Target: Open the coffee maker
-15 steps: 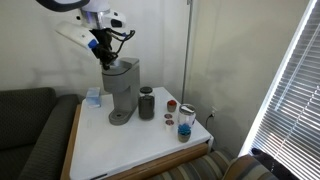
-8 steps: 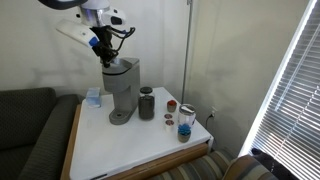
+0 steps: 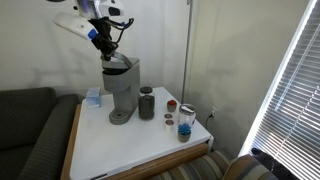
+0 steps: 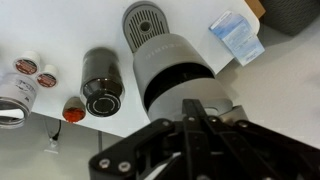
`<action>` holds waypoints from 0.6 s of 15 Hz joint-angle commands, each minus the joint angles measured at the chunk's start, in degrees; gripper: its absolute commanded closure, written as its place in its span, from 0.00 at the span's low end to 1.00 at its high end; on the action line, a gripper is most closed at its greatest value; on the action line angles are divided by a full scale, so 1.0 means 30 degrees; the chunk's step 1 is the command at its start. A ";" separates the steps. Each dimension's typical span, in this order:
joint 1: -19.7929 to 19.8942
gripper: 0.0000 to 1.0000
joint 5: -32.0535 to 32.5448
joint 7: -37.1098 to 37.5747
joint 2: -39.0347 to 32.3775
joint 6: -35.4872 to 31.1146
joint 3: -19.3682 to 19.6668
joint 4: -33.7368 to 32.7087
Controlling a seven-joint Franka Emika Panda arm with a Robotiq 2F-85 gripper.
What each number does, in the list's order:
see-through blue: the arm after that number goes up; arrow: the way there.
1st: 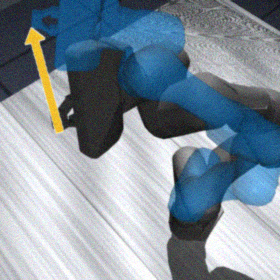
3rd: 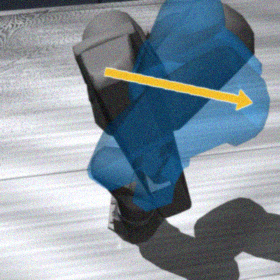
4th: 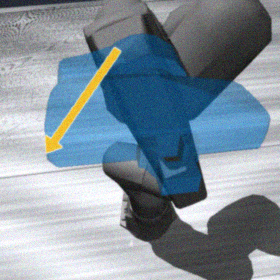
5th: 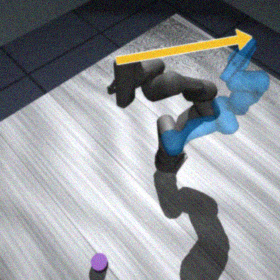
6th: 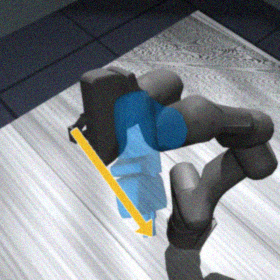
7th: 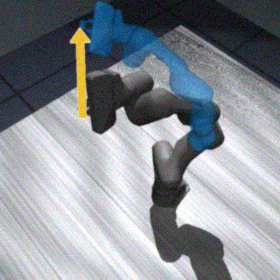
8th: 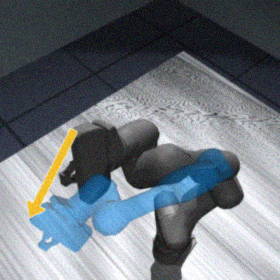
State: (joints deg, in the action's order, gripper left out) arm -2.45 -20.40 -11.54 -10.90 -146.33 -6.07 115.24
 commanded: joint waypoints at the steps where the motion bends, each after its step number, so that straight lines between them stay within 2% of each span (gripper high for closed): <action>1: 0.0261 1.00 -0.0122 -0.0617 0.0044 -0.0143 -0.0206 -0.0431; 9: 0.0321 1.00 -0.0067 -0.0935 -0.0395 0.0215 -0.0194 -0.1734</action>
State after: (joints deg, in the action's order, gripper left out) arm -2.43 -20.41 -12.58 -10.93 -146.27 -6.08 112.89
